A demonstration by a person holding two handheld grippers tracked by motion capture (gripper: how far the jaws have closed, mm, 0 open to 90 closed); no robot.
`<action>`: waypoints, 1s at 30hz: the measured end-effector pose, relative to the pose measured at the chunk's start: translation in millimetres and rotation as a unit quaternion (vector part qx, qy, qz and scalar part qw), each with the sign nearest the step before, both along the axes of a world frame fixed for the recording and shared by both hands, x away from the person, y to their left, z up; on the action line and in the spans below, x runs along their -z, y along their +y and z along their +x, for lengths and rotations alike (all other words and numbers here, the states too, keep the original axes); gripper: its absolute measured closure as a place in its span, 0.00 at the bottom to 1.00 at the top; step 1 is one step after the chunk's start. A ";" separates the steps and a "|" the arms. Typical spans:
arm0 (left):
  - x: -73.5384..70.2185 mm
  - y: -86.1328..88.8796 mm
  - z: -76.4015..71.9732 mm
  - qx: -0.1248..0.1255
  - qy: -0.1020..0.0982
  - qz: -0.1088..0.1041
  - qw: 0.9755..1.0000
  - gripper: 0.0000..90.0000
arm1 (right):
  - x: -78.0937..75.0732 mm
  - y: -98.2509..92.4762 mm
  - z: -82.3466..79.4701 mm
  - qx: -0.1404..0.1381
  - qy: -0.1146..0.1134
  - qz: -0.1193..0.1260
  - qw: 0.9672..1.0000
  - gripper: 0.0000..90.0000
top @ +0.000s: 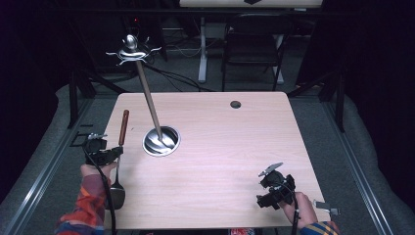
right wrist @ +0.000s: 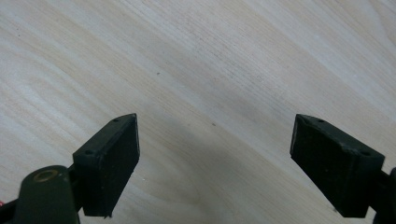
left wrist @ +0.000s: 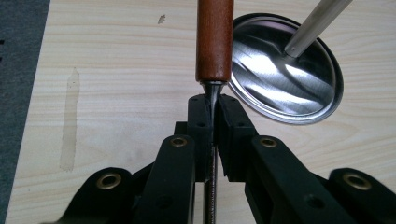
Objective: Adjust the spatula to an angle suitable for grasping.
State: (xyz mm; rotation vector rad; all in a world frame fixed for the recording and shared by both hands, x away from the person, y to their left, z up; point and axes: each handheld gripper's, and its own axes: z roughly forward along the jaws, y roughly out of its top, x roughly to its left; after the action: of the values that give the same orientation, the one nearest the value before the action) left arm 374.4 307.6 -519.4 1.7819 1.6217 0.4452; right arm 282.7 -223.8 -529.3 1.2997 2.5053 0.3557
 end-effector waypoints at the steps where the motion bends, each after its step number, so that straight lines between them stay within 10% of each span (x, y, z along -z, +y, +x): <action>1: -0.9 0.0 -0.6 0.001 -0.001 0.000 1.000 0.93 | 0.0 -0.3 -0.8 0.002 -0.005 0.000 1.000 0.17; 30: -19.7 0.8 -16.5 0.001 -0.056 -0.017 0.998 0.94 | -1.0 0.7 -2.3 -0.004 -0.003 0.001 1.000 0.17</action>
State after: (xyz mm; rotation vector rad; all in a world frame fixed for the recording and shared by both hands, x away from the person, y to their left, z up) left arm 357.8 308.4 -499.7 1.7024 1.5411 0.5049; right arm 280.4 -223.0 -528.3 1.2887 2.5067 0.3632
